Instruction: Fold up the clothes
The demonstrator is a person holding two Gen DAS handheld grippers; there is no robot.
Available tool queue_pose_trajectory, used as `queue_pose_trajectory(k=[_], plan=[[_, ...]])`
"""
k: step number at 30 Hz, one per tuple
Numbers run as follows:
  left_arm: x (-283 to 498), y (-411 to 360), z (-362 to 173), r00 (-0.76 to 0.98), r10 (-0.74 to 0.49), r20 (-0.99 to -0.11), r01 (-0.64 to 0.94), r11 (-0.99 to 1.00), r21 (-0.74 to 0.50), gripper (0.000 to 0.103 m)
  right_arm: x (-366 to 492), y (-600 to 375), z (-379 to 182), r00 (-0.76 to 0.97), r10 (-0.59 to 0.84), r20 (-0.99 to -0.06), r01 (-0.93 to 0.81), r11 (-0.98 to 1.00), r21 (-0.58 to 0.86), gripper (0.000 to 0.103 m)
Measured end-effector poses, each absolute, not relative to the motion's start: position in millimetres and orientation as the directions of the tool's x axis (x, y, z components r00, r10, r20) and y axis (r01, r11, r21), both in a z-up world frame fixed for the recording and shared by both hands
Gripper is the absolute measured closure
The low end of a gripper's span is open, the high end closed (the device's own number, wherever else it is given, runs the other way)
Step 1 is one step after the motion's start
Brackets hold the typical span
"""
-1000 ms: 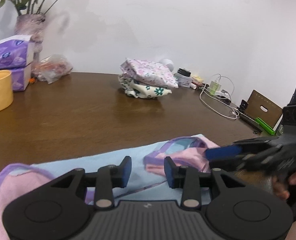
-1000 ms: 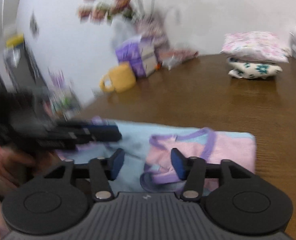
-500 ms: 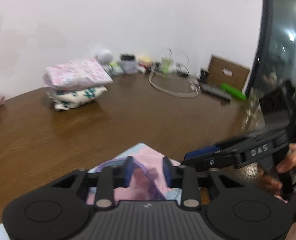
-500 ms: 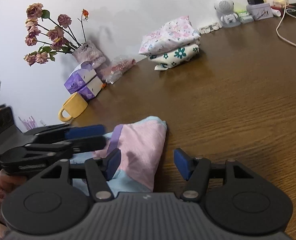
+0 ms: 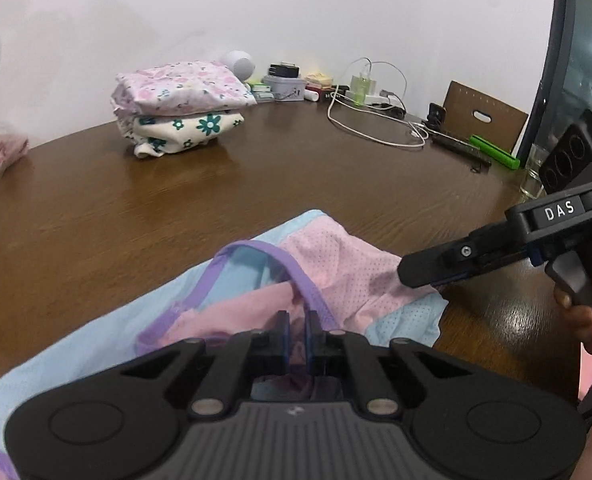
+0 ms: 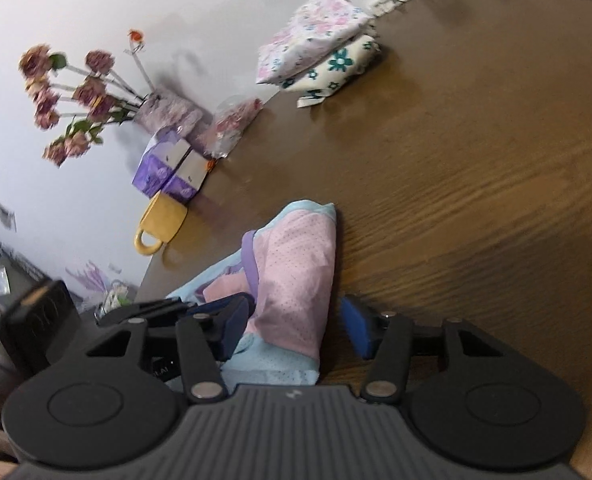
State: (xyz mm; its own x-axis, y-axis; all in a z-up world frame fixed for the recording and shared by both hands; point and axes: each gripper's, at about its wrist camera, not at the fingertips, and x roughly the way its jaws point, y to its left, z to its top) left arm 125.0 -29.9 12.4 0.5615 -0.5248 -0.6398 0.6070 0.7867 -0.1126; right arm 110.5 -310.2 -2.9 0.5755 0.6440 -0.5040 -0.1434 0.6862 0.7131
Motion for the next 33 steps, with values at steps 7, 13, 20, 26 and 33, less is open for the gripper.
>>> queue_pose_trajectory(k=[7, 13, 20, 26, 33], plan=[[125.1, -26.3, 10.7, 0.565, -0.542, -0.623, 0.595, 0.790, -0.148, 0.096, 104.7, -306.1, -12.9, 0.565, 0.667, -0.487, -0.077, 0.629, 0.773, 0.058], [124.6, -24.5, 9.6, 0.566, -0.549, -0.615, 0.586, 0.792, -0.168, 0.096, 105.6, -303.7, -22.9, 0.572, 0.666, -0.479, -0.013, 0.591, 0.807, 0.078], [114.4, -17.1, 22.0, 0.594, -0.556, -0.582, 0.584, 0.795, -0.163, 0.086, 104.9, -306.8, -13.4, 0.607, 0.622, -0.494, -0.038, 0.644, 0.764, 0.098], [107.1, -4.9, 30.2, 0.623, -0.538, -0.567, 0.565, 0.811, -0.149, 0.085, 104.7, -308.8, 34.8, 0.677, 0.433, -0.595, -0.159, 0.875, 0.457, 0.098], [99.6, 7.9, 30.5, 0.638, -0.521, -0.567, 0.541, 0.827, -0.150, 0.084, 92.7, -244.7, 88.1, 0.756, 0.253, -0.604, -0.421, 0.894, -0.154, 0.099]])
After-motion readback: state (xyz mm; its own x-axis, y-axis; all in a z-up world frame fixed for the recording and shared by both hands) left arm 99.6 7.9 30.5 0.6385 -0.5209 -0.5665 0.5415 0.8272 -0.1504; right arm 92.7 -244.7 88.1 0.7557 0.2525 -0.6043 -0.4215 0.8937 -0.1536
